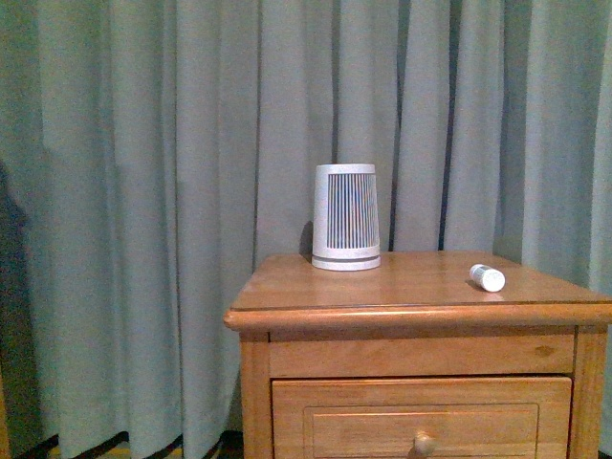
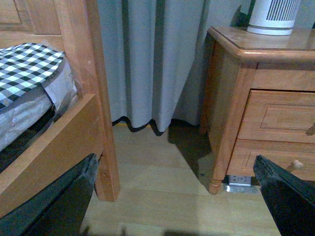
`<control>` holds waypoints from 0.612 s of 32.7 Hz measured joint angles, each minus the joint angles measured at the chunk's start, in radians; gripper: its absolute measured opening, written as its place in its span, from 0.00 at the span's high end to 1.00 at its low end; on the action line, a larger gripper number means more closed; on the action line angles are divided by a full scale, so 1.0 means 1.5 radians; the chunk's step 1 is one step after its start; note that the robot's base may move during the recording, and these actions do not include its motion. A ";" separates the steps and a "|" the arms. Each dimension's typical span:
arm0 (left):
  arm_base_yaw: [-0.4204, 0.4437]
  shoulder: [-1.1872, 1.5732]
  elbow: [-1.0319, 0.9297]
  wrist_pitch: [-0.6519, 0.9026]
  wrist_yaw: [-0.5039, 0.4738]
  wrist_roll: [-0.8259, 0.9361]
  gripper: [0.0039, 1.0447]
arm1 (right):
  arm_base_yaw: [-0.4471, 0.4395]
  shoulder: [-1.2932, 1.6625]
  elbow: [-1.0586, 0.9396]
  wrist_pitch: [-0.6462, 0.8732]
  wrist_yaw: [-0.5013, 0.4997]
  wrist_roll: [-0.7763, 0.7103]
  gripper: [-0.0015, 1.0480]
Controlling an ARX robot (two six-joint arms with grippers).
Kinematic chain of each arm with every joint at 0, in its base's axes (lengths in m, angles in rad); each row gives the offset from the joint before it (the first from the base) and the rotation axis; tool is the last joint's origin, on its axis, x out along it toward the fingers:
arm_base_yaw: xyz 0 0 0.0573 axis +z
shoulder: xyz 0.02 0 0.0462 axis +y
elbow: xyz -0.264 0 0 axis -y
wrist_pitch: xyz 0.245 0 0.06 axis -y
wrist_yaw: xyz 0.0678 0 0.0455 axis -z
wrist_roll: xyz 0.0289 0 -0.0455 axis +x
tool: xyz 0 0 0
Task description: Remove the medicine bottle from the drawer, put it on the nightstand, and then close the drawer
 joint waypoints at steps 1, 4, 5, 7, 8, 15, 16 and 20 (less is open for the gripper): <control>0.000 0.000 0.000 0.000 0.000 0.000 0.06 | 0.000 0.000 0.000 0.000 0.000 0.000 0.07; 0.000 0.000 0.000 0.000 0.000 0.000 0.06 | 0.000 0.000 0.000 0.000 0.000 0.000 0.07; 0.000 0.000 0.000 0.000 0.000 0.000 0.06 | 0.000 0.000 0.000 0.000 0.000 0.000 0.07; 0.000 0.000 0.000 0.000 0.000 0.000 0.06 | 0.000 0.000 0.000 0.000 0.000 0.000 0.07; 0.000 0.000 0.000 0.000 0.000 0.000 0.06 | 0.000 0.000 0.000 0.000 0.000 0.000 0.07; 0.000 0.000 0.000 0.000 0.000 0.000 0.06 | 0.000 0.000 0.000 0.000 0.000 0.000 0.07; 0.000 0.000 0.000 0.000 0.000 0.000 0.06 | 0.000 0.000 0.000 0.000 0.000 0.000 0.07; 0.000 0.000 0.000 0.000 0.000 0.000 0.06 | 0.000 0.000 0.000 0.000 0.000 0.000 0.07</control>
